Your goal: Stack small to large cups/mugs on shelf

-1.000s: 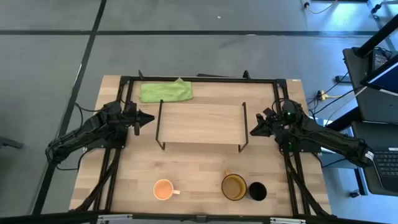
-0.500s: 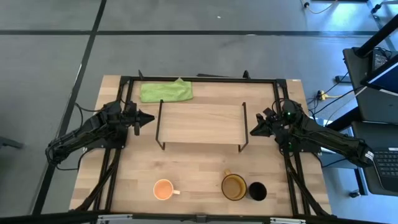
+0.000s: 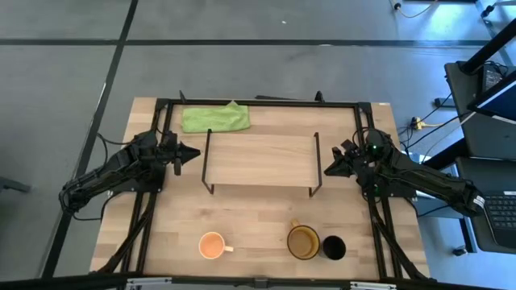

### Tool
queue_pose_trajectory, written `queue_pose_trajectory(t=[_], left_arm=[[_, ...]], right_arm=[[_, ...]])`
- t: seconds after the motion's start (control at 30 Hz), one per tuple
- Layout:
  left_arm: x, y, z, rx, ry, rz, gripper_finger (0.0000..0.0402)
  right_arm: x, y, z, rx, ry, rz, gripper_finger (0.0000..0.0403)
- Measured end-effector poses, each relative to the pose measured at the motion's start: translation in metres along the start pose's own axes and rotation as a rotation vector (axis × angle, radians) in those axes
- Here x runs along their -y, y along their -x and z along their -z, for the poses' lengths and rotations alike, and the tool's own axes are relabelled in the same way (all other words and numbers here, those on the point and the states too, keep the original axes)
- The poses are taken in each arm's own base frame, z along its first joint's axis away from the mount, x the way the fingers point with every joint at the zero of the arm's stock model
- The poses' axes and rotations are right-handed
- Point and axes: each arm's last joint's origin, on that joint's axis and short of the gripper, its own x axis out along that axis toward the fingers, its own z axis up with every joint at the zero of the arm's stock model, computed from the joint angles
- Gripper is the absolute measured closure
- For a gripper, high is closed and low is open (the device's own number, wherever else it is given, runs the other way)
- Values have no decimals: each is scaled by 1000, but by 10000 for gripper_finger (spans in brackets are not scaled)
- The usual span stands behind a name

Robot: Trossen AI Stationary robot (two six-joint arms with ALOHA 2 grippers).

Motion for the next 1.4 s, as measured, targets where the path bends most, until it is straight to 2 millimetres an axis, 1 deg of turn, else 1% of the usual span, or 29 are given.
queue_pose_trajectory(t=[0.53, 0.63, 0.77, 1.17, 1.3, 1.4], left_arm=[[0, 0, 0, 1, 0, 0, 347], [0, 0, 0, 0, 0, 0, 347], [0, 0, 0, 0, 0, 0, 347], [0, 0, 0, 1, 0, 0, 347], [2, 0, -6, 67, 2, 4, 347], [6, 1, -14, 150, 73, 48, 347]], right_arm=[[3, 0, -2, 55, 0, 97, 352], [3, 0, -2, 56, -2, 99, 352], [3, 0, -2, 59, -47, 98, 352], [3, 0, -2, 59, -49, 98, 352], [3, 0, -2, 59, -49, 98, 352], [3, 0, -2, 59, -49, 98, 352]])
